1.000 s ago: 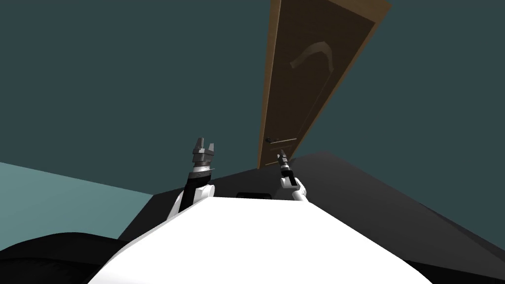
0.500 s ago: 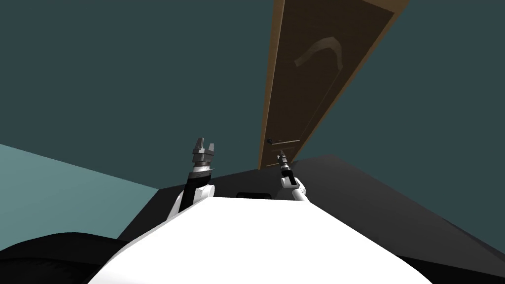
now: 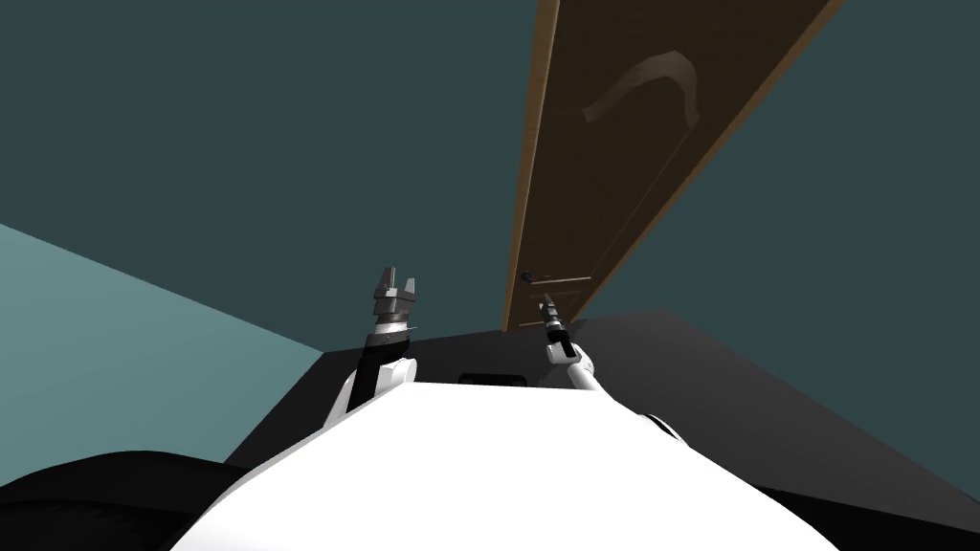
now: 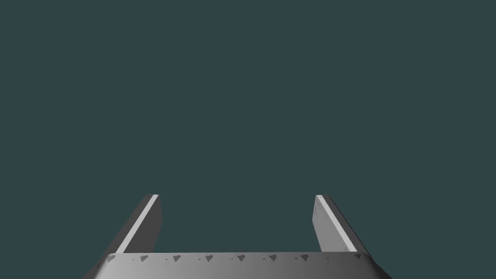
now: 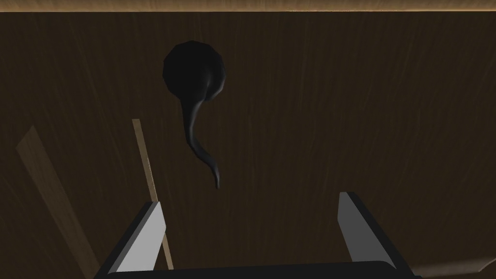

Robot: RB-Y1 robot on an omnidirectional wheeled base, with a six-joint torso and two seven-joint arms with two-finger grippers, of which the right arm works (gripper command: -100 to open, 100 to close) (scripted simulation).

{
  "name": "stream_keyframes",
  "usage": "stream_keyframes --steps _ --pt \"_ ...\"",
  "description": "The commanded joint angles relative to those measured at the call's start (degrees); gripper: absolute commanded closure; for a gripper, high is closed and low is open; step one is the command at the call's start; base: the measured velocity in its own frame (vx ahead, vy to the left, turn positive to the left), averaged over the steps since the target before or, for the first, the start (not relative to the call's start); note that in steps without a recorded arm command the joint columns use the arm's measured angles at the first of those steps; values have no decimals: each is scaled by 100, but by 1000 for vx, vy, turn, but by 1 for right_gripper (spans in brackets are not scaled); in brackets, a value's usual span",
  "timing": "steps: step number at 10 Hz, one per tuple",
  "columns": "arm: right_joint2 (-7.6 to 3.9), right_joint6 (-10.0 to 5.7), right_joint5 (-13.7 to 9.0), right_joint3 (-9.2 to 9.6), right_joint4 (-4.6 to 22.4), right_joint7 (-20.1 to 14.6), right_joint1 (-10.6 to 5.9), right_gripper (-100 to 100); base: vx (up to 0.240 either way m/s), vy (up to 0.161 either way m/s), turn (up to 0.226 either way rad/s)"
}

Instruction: Pull the door open

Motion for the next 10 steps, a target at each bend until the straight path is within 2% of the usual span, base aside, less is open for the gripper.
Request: stream_keyframes --steps 1,10 --pt "-15 -52 2 -6 204 -7 -79 -100 24 -64 75" --pt "-186 -309 36 -47 1490 -73 -663 -100 26 -75 119"
